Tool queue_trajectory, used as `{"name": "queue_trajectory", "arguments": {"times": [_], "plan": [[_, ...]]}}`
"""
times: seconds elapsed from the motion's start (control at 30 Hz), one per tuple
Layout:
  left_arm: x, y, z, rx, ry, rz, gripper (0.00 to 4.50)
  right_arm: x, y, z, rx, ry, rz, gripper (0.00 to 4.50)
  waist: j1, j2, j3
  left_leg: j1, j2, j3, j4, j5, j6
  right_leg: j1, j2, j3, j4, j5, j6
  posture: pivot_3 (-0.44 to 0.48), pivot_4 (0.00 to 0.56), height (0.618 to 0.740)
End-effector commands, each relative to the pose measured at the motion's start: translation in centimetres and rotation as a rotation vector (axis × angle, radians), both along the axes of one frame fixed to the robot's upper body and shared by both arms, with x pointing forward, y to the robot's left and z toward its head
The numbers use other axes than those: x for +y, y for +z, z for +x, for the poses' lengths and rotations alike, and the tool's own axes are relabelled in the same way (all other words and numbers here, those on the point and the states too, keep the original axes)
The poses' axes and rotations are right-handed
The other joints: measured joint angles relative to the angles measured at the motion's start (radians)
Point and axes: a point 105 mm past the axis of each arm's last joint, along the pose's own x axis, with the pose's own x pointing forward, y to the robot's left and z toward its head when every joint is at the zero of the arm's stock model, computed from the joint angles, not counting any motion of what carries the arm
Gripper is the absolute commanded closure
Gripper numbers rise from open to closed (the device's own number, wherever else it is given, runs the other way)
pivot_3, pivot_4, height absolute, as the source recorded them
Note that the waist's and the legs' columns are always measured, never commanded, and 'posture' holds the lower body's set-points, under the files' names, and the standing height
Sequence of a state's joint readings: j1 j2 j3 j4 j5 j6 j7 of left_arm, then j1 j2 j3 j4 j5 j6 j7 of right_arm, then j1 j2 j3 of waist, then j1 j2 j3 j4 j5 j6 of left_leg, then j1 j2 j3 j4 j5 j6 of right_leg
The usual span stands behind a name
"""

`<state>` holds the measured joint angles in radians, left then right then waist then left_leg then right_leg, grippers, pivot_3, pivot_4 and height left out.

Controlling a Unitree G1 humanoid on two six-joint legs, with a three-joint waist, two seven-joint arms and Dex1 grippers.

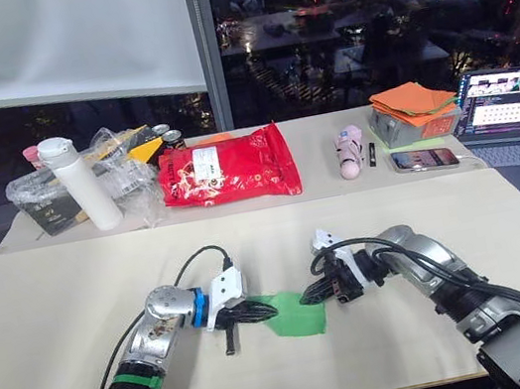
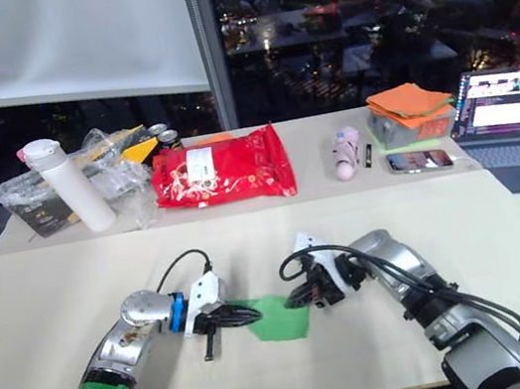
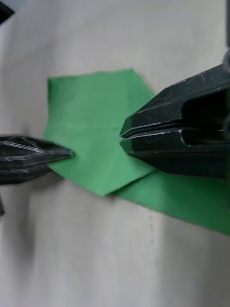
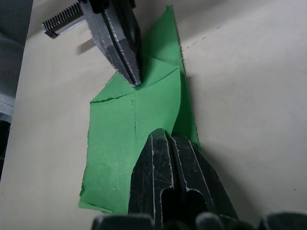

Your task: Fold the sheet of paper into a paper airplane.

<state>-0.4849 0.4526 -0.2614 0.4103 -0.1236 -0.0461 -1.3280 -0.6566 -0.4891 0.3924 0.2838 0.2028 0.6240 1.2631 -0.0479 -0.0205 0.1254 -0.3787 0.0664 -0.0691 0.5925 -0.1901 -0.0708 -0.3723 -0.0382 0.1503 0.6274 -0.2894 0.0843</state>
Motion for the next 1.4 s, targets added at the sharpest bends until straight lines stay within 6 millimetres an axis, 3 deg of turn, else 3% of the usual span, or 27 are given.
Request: {"name": "queue_trajectory", "arguments": {"times": [0.03,0.37,0.4,0.57,0.7,0.9,1.13,1.3,1.4], "plan": [[-0.7,-0.1,-0.4,-0.008,-0.04,0.004,4.46,-0.2,-0.3,-0.5,0.006,0.002,-0.01,4.5,0.001,0.0,0.0,0.0,0.0,0.0,0.0,0.0,0.0,0.0,0.0,0.0,0.0,0.0,0.0,0.0,0.15,0.725],[-0.6,-1.2,-1.3,0.054,-0.046,0.017,4.46,-0.3,0.2,-0.7,0.0,-0.026,0.036,4.5,0.001,0.001,-0.001,0.0,0.0,0.0,0.0,0.0,0.001,0.0,0.0,0.0,0.0,0.0,0.0,0.0,0.15,0.725],[-0.7,-1.3,-1.5,0.057,-0.052,0.021,4.5,-0.3,0.5,-0.6,-0.006,-0.034,0.049,3.85,0.001,0.001,-0.001,0.0,0.0,0.0,0.0,-0.001,0.001,0.0,0.0,0.0,0.0,0.0,0.0,0.0,0.15,0.725],[-1.2,-1.3,-1.7,0.065,-0.049,0.019,4.5,-0.9,3.3,0.5,-0.188,-0.129,0.146,2.31,0.003,0.001,-0.001,0.0,0.0,0.0,0.0,-0.001,0.001,0.0,0.0,0.0,-0.001,0.0,0.0,0.0,0.15,0.725],[-0.7,-1.2,-1.0,0.069,-0.018,0.021,4.5,0.0,5.7,0.1,-0.32,-0.173,0.248,2.31,0.002,0.003,-0.001,0.0,0.0,0.0,0.0,-0.001,0.001,0.0,0.0,0.0,-0.001,0.0,0.001,0.0,0.15,0.725],[-0.4,-0.9,-0.3,0.074,-0.005,0.02,4.5,2.4,3.7,-3.2,-0.375,-0.116,0.218,2.31,0.001,0.003,-0.001,0.0,0.0,0.0,0.0,-0.001,0.001,0.0,0.0,0.0,-0.001,-0.001,0.001,0.0,0.15,0.725],[-0.7,-0.8,-0.3,0.092,-0.012,0.01,4.5,2.1,3.8,-3.1,-0.42,-0.172,0.248,4.49,0.001,0.002,-0.001,0.0,0.0,0.0,0.001,-0.001,0.001,0.0,0.0,0.0,-0.001,-0.001,0.001,0.0,0.15,0.725],[-0.7,-1.0,-0.4,0.101,-0.01,0.013,4.5,1.2,4.9,-2.1,-0.414,-0.223,0.295,4.49,0.002,0.002,-0.001,-0.001,0.0,0.0,0.0,-0.001,0.001,0.0,0.0,0.0,-0.001,-0.001,0.001,0.0,0.15,0.725],[-0.8,-0.9,-0.4,0.1,-0.008,0.003,4.5,1.0,4.4,-2.2,-0.37,-0.204,0.28,4.49,0.002,0.002,-0.001,-0.001,0.0,0.0,0.0,-0.001,0.001,0.0,0.0,0.0,-0.001,-0.001,0.001,0.0,0.15,0.725]]}}
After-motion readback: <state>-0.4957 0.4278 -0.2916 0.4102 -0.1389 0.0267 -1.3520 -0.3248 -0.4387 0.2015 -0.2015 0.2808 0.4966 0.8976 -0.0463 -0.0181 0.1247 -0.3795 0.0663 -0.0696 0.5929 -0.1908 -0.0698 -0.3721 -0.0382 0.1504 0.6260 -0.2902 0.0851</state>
